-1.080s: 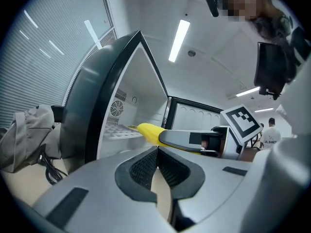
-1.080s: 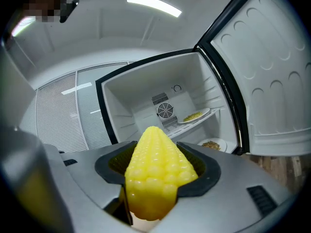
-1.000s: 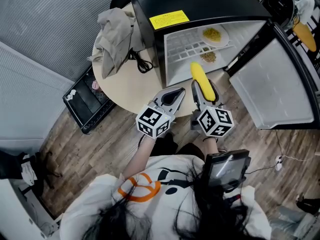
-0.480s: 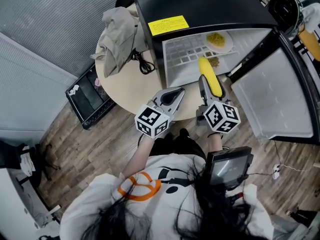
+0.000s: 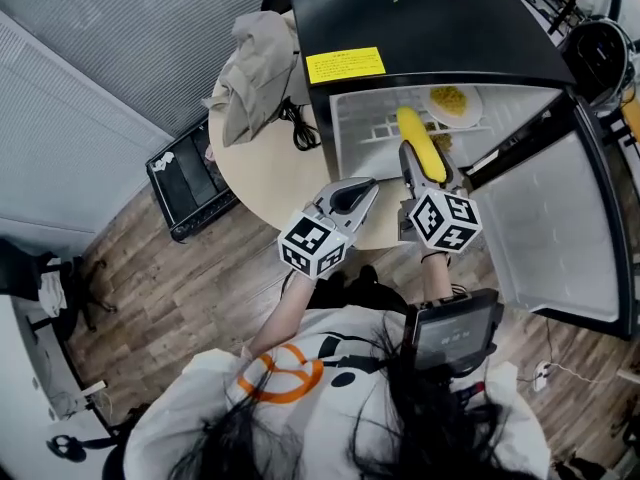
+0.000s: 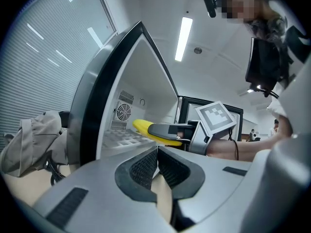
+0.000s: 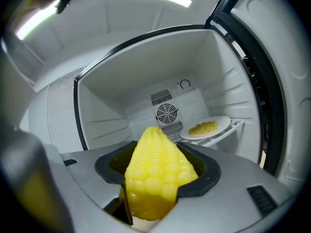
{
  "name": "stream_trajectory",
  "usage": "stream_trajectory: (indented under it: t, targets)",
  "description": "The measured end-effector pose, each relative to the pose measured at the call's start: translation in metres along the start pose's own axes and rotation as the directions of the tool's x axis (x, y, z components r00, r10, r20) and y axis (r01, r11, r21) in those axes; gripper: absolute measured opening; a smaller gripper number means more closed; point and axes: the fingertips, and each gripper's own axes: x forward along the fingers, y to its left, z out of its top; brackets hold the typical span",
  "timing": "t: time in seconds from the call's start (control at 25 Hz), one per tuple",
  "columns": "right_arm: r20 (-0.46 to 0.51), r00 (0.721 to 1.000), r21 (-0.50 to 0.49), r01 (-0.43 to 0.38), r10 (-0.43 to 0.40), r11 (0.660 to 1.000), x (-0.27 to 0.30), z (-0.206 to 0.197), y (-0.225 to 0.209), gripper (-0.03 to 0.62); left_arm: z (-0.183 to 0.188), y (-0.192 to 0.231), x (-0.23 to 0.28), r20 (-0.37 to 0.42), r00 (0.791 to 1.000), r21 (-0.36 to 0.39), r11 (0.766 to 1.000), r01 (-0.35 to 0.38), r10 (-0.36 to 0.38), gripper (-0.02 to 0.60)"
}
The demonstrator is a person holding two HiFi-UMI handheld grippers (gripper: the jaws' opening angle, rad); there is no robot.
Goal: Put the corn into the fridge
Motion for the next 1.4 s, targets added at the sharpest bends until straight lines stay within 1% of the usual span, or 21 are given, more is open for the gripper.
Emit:
stream_trajectory:
  t: [0.2,0.32,0.4,0.48,0.6,0.76,0.92,1.16,1.24,1.36,1.4]
  targets:
    - [-0.028,0.999,-0.061,-0.04,0.039,0.997,0.025,-0.001,0.005,0.258,0.002,0.003,-0.001,0.002,0.999,0.009,0.999,-0.033,0.033,0.011]
    - [-0.058,0.997,-0.14,-0.067,0.059,0.988,0.041,0.0,0.011,0.258,0.004,0.004,-0.001,0.003,0.999,0.013,0.999,-0.043,0.043,0.011]
    - [-0.087,0.994,-0.225,-0.082,0.064,0.971,0.053,0.0,0.016,0.258,0.004,0.005,-0.002,0.002,0.999,0.017,0.999,-0.05,0.05,0.011]
    - [-0.113,0.992,-0.305,-0.083,0.051,0.949,0.062,-0.001,0.018,0.258,0.003,0.006,-0.002,-0.001,0.998,0.021,0.998,-0.055,0.055,0.011]
    - [-0.137,0.99,-0.37,-0.06,0.009,0.927,0.072,-0.002,0.014,0.258,0.002,0.006,-0.004,-0.006,0.998,0.022,0.998,-0.06,0.06,0.011]
    - [-0.166,0.985,-0.421,-0.036,-0.038,0.907,0.08,-0.006,0.005,0.259,0.002,0.009,-0.01,-0.007,0.997,0.02,0.997,-0.073,0.073,0.011]
    - [-0.175,0.983,-0.455,-0.038,-0.048,0.889,0.086,-0.006,0.002,0.259,-0.001,0.012,-0.015,-0.009,0.997,0.011,0.997,-0.074,0.074,0.011]
    - [-0.207,0.973,-0.533,-0.026,-0.1,0.846,0.094,-0.009,0.004,0.258,-0.004,0.012,-0.017,-0.011,0.997,0.006,0.997,-0.072,0.072,0.011]
    - [-0.217,0.971,-0.535,-0.03,-0.104,0.844,0.096,-0.011,0.002,0.258,-0.004,0.012,-0.017,-0.009,0.997,0.003,0.998,-0.07,0.07,0.011]
    - [-0.227,0.971,-0.521,-0.052,-0.08,0.852,0.096,-0.011,0.005,0.261,-0.005,0.013,-0.017,-0.009,0.998,0.0,0.998,-0.065,0.065,0.011]
    - [-0.231,0.97,-0.514,-0.058,-0.074,0.856,0.095,-0.011,0.005,0.276,-0.005,0.012,-0.017,-0.01,0.998,-0.001,0.998,-0.061,0.061,0.011]
